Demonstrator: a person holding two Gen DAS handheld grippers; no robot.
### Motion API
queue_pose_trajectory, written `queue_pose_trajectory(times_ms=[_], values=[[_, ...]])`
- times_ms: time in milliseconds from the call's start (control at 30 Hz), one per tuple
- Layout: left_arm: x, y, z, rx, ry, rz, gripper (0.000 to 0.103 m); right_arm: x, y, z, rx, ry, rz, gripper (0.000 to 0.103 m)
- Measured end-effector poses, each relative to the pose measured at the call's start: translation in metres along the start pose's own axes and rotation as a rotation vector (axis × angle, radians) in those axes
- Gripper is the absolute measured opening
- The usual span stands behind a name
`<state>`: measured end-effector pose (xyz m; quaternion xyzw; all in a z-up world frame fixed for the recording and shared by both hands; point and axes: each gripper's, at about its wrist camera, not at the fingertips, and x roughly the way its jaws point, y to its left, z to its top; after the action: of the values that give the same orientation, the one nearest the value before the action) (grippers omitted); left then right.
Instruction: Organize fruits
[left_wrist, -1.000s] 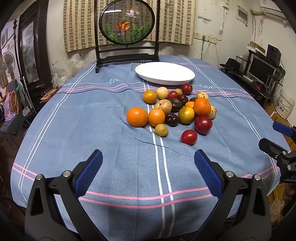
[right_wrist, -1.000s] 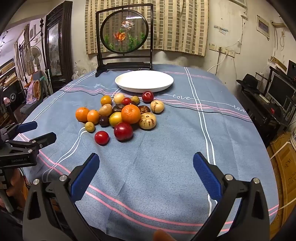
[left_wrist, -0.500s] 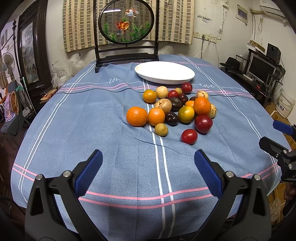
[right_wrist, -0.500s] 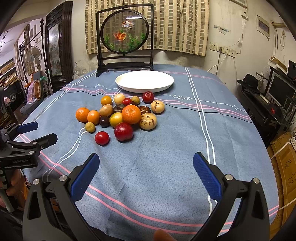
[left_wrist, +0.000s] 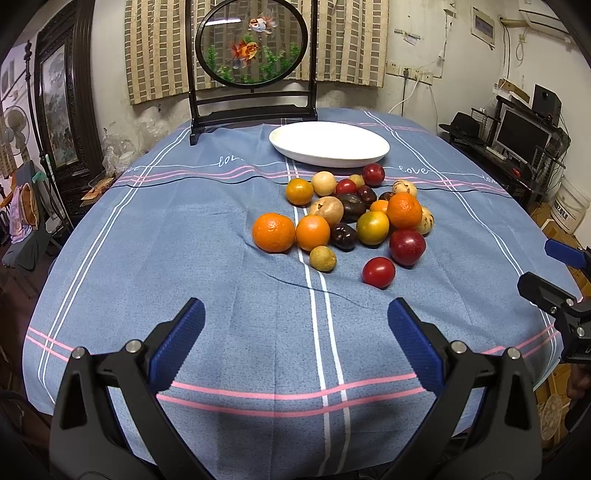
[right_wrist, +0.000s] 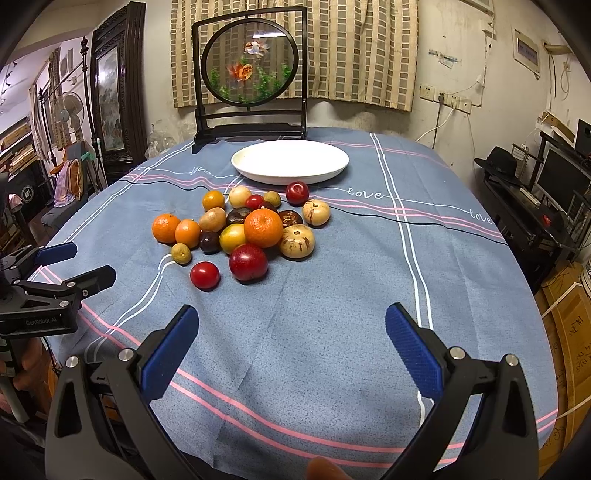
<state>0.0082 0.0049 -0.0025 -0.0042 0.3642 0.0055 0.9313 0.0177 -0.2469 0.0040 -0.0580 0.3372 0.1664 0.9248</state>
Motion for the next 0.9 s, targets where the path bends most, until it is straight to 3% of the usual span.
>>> queue_pose_trajectory(times_ms=[900], values=[[0.0078, 0.0047, -0.0014, -0.006, 0.023, 0.002, 0.101, 0.0071, 0.0008, 0.0023, 0.001, 0.012, 0.006, 0.102]])
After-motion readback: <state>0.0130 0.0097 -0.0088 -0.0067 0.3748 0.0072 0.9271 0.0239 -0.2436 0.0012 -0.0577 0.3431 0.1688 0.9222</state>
